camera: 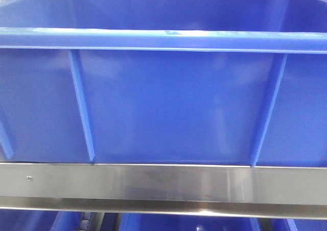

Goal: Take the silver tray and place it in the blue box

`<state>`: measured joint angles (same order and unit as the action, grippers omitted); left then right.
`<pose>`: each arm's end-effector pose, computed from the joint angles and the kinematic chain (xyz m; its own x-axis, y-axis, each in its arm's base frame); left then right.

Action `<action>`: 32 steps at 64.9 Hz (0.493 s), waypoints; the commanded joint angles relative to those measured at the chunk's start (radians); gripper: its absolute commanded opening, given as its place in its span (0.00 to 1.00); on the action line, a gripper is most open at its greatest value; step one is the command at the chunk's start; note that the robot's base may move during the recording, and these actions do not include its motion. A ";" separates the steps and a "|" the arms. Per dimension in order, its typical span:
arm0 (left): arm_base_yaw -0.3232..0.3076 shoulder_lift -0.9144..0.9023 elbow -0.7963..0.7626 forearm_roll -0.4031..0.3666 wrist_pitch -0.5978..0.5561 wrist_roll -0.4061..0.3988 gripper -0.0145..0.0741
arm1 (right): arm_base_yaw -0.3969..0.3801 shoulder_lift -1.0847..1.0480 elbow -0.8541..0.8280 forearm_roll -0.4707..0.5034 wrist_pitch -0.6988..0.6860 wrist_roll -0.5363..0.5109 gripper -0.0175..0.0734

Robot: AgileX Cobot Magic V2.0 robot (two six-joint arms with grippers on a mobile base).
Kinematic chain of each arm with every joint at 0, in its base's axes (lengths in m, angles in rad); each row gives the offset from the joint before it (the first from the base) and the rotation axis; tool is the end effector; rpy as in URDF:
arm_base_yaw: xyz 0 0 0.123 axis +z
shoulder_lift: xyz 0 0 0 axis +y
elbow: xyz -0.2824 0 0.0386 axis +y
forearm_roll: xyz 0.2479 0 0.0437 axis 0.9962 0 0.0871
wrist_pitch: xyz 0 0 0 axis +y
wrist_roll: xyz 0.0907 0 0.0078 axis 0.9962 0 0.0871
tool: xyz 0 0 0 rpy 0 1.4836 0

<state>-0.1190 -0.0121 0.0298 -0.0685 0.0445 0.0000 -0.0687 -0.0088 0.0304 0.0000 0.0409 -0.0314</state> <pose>0.0564 -0.0070 0.1996 0.0165 -0.0708 -0.9974 0.1232 0.9900 -0.0683 0.0569 -0.0039 0.1996 0.0225 -0.0330 -0.9992 0.0694 0.9971 -0.0314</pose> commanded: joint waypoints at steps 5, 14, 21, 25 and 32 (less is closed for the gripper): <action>0.001 -0.016 -0.005 -0.007 -0.091 0.000 0.05 | -0.007 -0.022 0.003 0.000 -0.097 -0.011 0.26; 0.001 -0.016 -0.005 -0.007 -0.091 0.000 0.06 | -0.007 -0.022 0.003 0.000 -0.096 -0.011 0.26; 0.001 -0.016 -0.005 -0.007 -0.091 0.000 0.06 | -0.007 -0.022 0.003 0.000 -0.096 -0.011 0.26; 0.001 -0.016 -0.005 -0.007 -0.091 0.000 0.06 | -0.007 -0.022 0.003 0.000 -0.096 -0.011 0.26; 0.001 -0.016 -0.005 -0.007 -0.091 0.000 0.06 | -0.007 -0.022 0.003 0.000 -0.096 -0.011 0.26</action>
<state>-0.1190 -0.0121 0.0298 -0.0685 0.0445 0.0000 -0.0687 -0.0088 0.0304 0.0000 0.0388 -0.0320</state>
